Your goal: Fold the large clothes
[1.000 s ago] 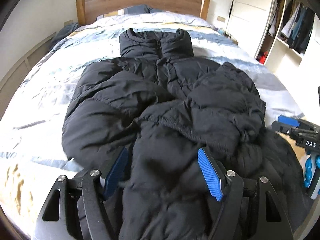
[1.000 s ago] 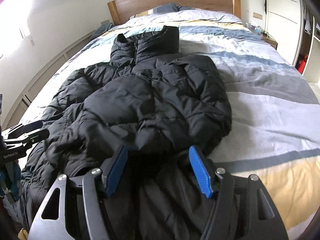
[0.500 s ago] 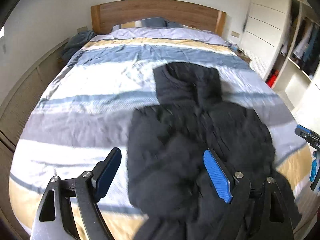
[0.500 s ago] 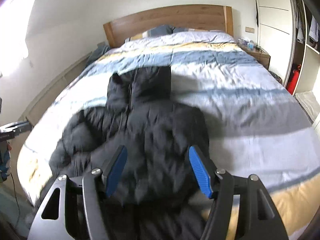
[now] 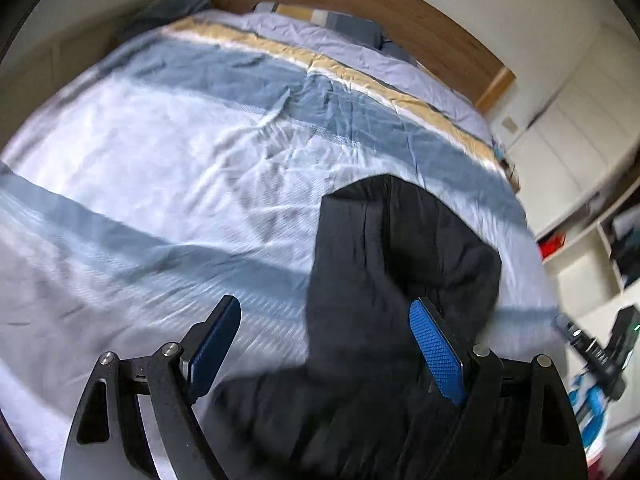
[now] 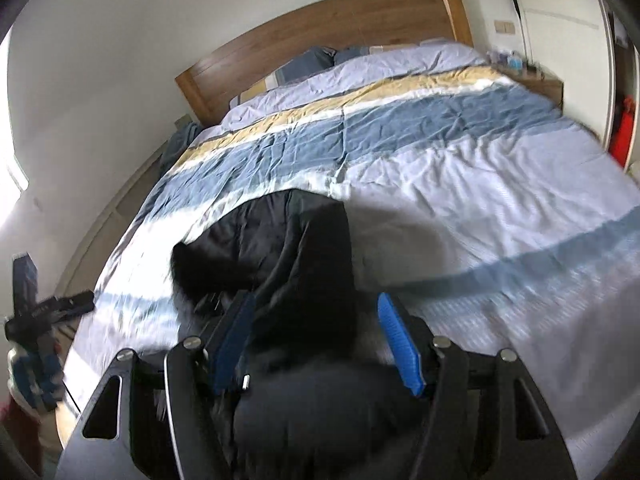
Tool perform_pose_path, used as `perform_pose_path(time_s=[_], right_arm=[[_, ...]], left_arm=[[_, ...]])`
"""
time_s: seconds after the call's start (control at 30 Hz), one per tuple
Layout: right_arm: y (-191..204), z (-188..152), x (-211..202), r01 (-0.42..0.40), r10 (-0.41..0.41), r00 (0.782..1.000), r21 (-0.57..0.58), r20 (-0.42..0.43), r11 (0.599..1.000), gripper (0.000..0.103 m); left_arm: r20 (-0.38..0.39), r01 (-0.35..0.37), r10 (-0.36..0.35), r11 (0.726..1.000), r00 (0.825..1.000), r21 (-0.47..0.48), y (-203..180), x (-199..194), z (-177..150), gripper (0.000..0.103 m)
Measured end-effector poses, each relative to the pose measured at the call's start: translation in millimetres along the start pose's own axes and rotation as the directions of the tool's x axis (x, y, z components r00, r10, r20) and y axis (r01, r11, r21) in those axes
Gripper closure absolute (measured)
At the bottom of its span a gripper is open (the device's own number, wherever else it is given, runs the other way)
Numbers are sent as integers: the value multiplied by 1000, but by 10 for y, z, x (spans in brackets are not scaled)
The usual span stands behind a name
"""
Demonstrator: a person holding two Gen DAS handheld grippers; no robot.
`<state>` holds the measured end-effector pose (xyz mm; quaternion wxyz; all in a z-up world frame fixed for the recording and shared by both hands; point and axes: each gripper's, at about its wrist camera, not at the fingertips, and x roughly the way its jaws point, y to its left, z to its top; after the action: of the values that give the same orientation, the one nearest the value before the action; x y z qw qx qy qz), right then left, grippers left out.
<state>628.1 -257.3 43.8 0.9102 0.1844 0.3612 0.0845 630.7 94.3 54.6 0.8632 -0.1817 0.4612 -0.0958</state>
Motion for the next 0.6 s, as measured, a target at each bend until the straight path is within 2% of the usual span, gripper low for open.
perform_pose_path(time_s=[0.13,0.27,0.5,0.6], right_arm=[[-154,146,633,-36,36,999,61,2,997,40],[-154,199,1112,-67,67,998,57,1,996,40],[-135,223,1587,-96,97,995,56,-8,994,40],[-73,236,1710,-87,88,996,28,-21,996,41]], left_arm=[[5,48,-48,998,999,-49,-26,559,170,17],[12,51,-50,997,999,-66,-24,1017,261,17],[-33,62,-66,991,997,-118,110,1592,222,17],[-57,64,-70,993,996,-102,86,1723,164,39]])
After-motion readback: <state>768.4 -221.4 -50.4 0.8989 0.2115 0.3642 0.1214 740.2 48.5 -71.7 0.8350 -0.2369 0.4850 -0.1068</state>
